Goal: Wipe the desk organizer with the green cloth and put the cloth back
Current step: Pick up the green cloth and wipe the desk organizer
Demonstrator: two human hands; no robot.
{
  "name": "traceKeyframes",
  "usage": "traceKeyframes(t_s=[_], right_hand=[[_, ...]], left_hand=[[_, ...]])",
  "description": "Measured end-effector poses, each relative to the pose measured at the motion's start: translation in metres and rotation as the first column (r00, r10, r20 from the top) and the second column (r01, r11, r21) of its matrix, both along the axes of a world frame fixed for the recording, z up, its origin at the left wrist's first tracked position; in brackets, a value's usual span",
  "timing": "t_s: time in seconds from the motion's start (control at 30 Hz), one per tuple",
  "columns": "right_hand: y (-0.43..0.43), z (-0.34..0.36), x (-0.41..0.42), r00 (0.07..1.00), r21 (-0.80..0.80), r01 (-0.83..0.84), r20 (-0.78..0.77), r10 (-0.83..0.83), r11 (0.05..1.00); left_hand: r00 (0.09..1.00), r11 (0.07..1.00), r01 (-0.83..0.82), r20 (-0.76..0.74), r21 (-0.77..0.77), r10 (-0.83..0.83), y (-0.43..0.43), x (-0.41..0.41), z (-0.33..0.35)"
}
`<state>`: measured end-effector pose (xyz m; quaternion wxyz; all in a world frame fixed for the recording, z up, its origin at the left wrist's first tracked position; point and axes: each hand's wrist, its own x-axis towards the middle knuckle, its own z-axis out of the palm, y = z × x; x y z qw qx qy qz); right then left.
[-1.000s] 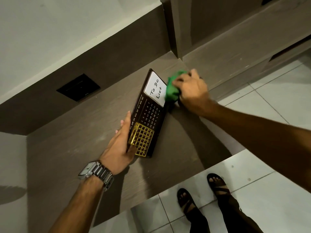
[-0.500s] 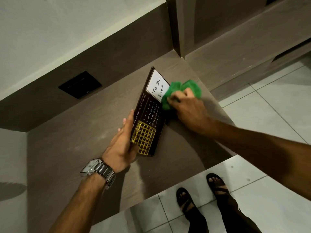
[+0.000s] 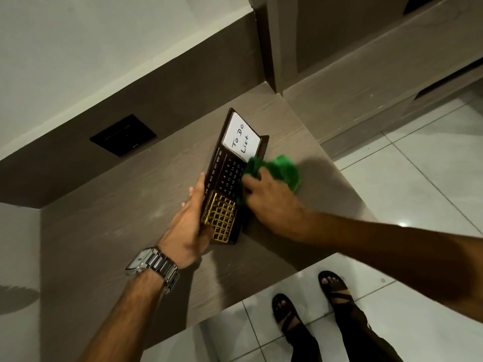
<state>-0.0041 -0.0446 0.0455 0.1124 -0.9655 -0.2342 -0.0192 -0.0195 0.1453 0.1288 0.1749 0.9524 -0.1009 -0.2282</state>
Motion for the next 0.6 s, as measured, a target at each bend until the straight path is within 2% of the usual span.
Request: traceKeyframes(t_s=[0.13, 0.2, 0.27, 0.33, 0.37, 0.43, 0.47, 0.5, 0.53, 0.6], right_hand=[[0.006, 0.009, -0.026, 0.972, 0.092, -0.179, -0.138, 0.191, 0.979], [-0.003, 0.019, -0.03, 0.927, 0.19, -0.299, -0.173, 0.332, 0.935], [-0.016, 0.032, -0.029, 0.9, 0.343, -0.311, -0.193, 0.39, 0.886], [-0.032, 0.044, -0.02, 0.936, 0.543, -0.143, -0.199, 0.292, 0.828], [-0.04, 0.049, -0.013, 0.953, 0.649, -0.012, -0.222, 0.205, 0.761], [-0.055, 0.056, 0.006, 0.968, 0.821, 0.195, -0.248, 0.029, 0.537], [-0.061, 0.057, 0.016, 0.974, 0.852, 0.222, -0.22, -0.059, 0.475], [-0.065, 0.055, 0.025, 0.977, 0.854, 0.211, -0.182, -0.108, 0.475], [-0.065, 0.05, 0.032, 0.982, 0.836, 0.191, -0.161, -0.103, 0.514], [-0.06, 0.036, 0.039, 0.977, 0.725, 0.177, -0.21, -0.031, 0.666]], left_hand=[[0.997, 0.997, -0.027, -0.071, -0.07, 0.022, -0.001, 0.0, 0.005], [0.995, 0.995, -0.073, -0.068, -0.065, 0.068, -0.001, 0.001, 0.004], [0.995, 0.996, -0.071, -0.07, -0.052, 0.067, -0.002, 0.0, 0.005], [0.995, 0.995, -0.08, -0.064, -0.063, 0.075, -0.001, 0.001, 0.004], [0.994, 0.995, -0.083, -0.074, -0.064, 0.078, -0.002, 0.001, 0.004], [0.994, 0.995, -0.074, -0.082, -0.068, 0.068, -0.005, 0.0, 0.006], [0.995, 0.996, -0.06, -0.084, -0.07, 0.054, -0.004, 0.0, 0.005], [0.995, 0.996, -0.055, -0.087, -0.071, 0.049, -0.005, 0.0, 0.006], [0.995, 0.996, -0.055, -0.091, -0.075, 0.048, -0.003, 0.0, 0.004], [0.993, 0.995, -0.057, -0.106, -0.078, 0.048, -0.003, 0.0, 0.004]])
